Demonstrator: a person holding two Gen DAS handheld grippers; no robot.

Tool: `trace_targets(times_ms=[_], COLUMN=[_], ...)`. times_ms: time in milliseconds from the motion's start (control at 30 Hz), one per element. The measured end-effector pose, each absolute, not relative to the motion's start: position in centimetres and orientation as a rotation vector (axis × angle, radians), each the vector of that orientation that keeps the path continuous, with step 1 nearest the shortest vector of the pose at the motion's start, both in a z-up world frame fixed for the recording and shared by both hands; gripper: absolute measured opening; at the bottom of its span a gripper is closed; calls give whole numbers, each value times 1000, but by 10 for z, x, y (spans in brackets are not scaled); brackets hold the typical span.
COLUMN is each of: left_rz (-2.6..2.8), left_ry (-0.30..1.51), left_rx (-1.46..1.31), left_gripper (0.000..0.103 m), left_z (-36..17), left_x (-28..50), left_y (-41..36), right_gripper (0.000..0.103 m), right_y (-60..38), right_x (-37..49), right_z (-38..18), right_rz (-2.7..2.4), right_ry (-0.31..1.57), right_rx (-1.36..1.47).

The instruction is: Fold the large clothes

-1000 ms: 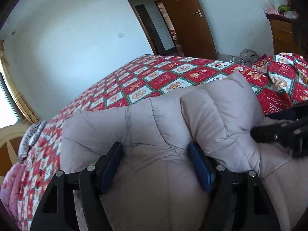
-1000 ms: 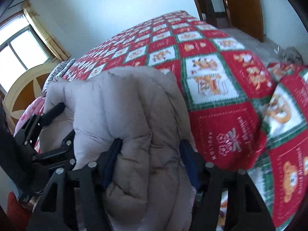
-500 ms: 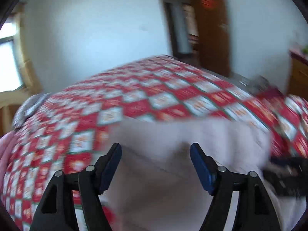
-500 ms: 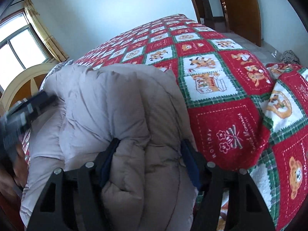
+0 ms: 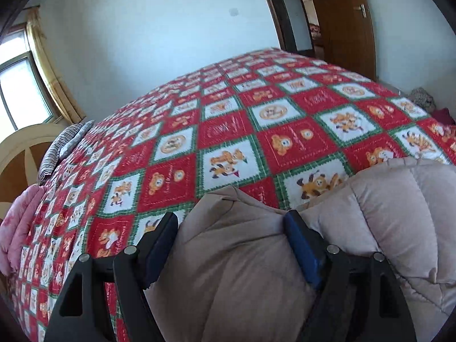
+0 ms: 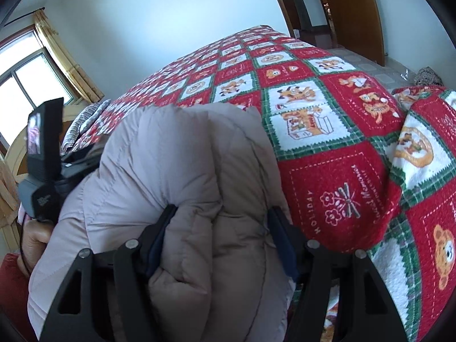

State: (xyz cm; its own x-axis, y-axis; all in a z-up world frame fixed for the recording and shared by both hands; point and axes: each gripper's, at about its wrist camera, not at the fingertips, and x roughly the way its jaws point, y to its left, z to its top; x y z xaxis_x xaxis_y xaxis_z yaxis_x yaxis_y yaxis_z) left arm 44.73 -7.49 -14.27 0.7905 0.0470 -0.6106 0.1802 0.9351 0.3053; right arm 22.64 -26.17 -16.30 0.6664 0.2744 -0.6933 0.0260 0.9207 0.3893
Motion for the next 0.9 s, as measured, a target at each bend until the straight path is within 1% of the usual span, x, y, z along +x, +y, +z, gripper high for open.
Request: trace_targets(times_ms=[100,200,300,333,367,400,467,567,633,733,767,867,900], left_rz=[-41,-62,-146,-145,-152,-174,-256,-325,-371,-527,-555,-635,-659], left_ry=[634,637,687,690,704,723,793,849,837,904,886,845,847], left_rx=[406,372,219,170,93,38,-77,-160,-298,-548,-576,-545,-542], left_gripper=[78,79,80,82,83,85,85,85,85,85,85,86,88], left_z=[-142,-130,-97,-88,-78,-76,-86,-119,-133,-153,-154,-156,-159], left_x=[443,431,401,388,370,358,342,332,327,326,321,311,311], left_y=[-81,-69,-30,-16,6,19,41,55,68,85,92,97,96], right_gripper=[67,67,71,77,94,102,103,103,103,103,103,103,103], right_y=[-262,-263,-264,-265,-267,-271,-282,-277,-274,-271,-271,-273,-272], right_x=[226,226,231,233,235,237,242,246,246,246,246,250,252], right_z=[-163,-162,-157,-153,-153,-154,-160,-162,-166,-169,-172,-179,-180], right_rz=[139,151,172,171,144,132,185,270,322,408,464,552,560], right_ry=[832,838,883,903,926,938,961,957,962,980,993,1019,1024], right_rx=[386,378,346,323,291,277,343,347,388,412,433,489,497])
